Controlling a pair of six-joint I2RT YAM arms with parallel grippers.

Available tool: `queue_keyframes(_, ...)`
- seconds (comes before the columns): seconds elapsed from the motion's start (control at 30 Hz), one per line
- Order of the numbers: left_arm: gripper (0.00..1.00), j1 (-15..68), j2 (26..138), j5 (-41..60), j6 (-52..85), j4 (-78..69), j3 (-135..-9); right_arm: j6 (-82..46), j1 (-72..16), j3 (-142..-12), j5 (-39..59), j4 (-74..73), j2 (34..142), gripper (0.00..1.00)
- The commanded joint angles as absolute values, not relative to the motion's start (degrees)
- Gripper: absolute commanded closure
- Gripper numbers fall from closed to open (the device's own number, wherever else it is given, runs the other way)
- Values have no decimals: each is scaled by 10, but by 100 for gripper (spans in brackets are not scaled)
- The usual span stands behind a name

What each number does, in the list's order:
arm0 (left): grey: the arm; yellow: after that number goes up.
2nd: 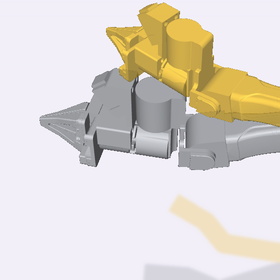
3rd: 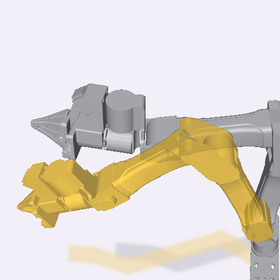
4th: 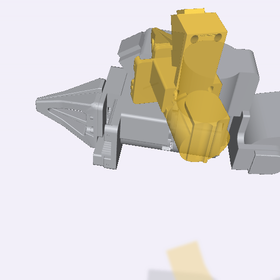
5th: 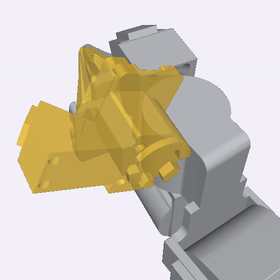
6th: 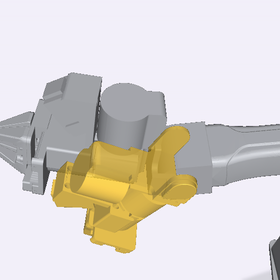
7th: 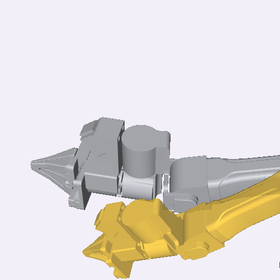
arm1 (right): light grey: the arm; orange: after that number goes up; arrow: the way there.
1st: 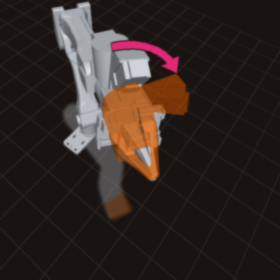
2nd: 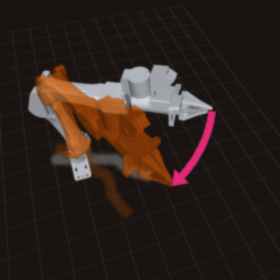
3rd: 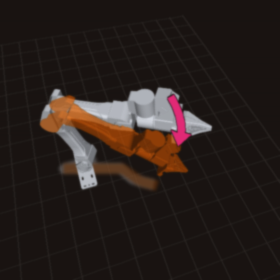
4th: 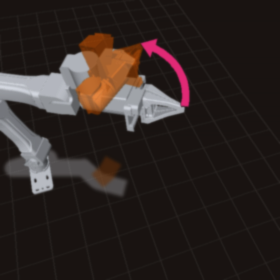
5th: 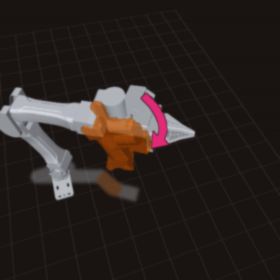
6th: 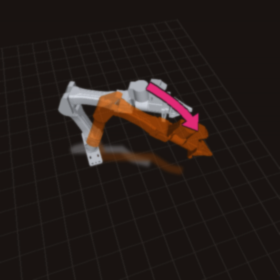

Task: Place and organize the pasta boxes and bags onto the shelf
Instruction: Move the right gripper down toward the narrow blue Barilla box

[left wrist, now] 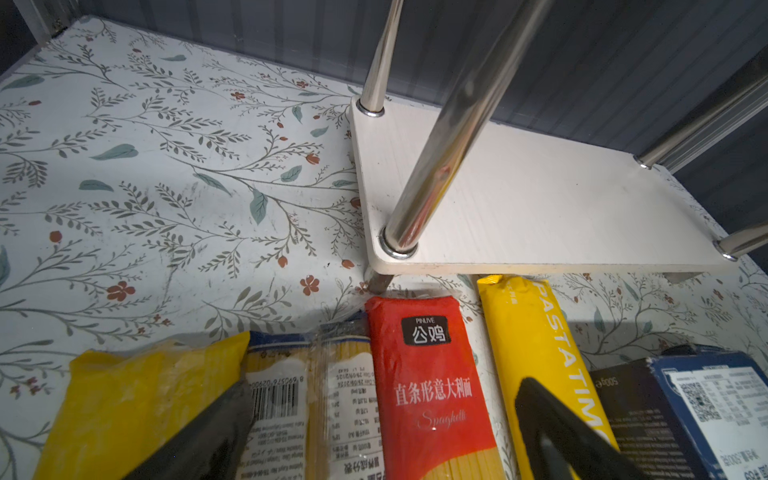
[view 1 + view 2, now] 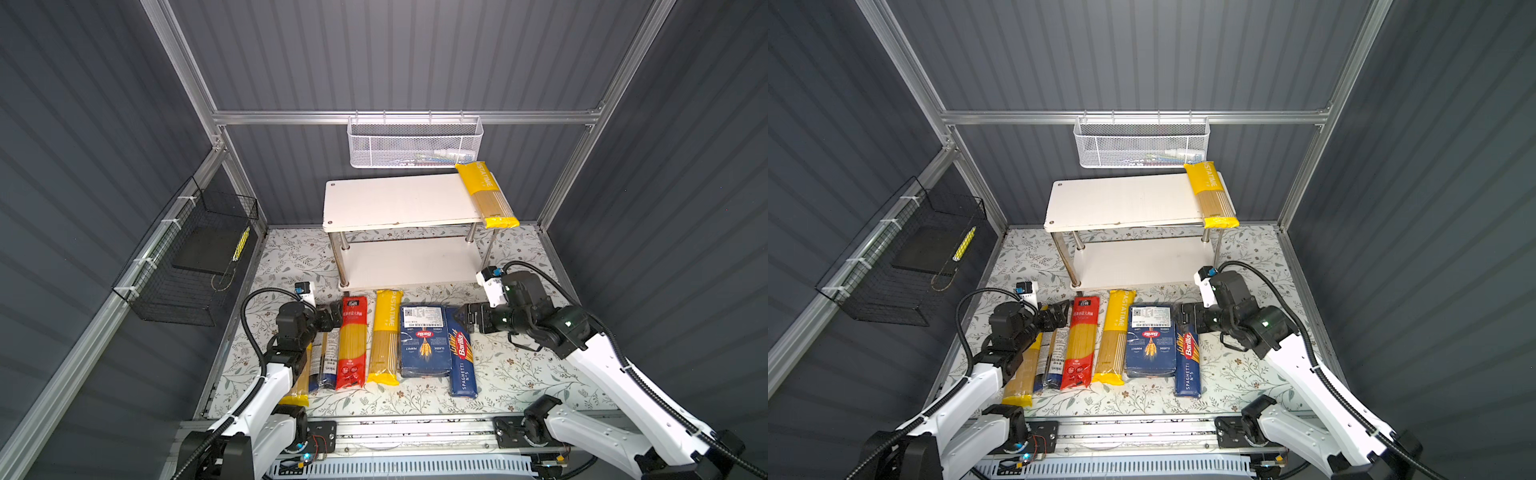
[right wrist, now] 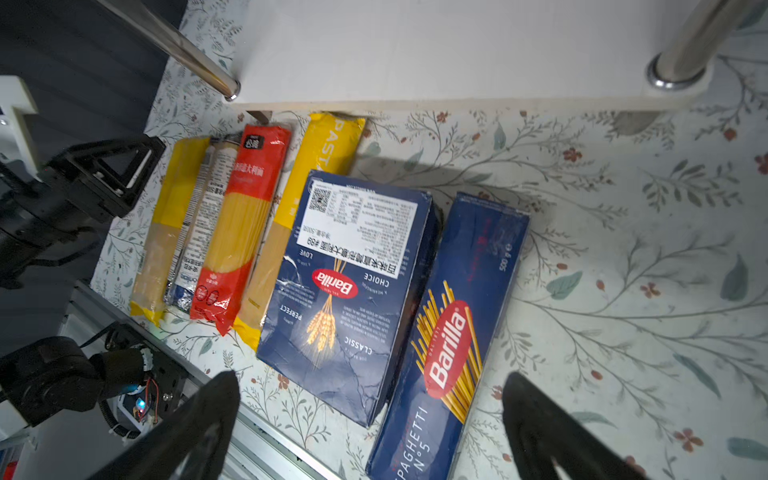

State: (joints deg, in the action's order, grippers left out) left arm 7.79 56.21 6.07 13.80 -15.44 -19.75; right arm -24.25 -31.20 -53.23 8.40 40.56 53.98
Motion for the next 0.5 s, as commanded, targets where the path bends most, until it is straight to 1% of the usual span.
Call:
queue_keyframes(0.0,0,76,561,72,138,-153,-205,-309,-330,-465,45,321,514,1)
queue_keyframes(0.1,0,76,547,71,138,-155,-196,-349,-345,-394,31,264,491,1)
queue_keyframes(0.13,0,76,543,70,138,-156,-194,-355,-352,-379,12,255,482,1)
queue_keyframes(0.2,0,76,540,69,139,-157,-193,-352,-356,-362,-12,255,481,1)
queue_keyframes(0.27,0,76,541,69,139,-156,-194,-346,-356,-362,-25,270,502,1)
queue_keyframes(0.47,0,76,539,65,142,-155,-193,-402,-356,-365,13,307,559,1)
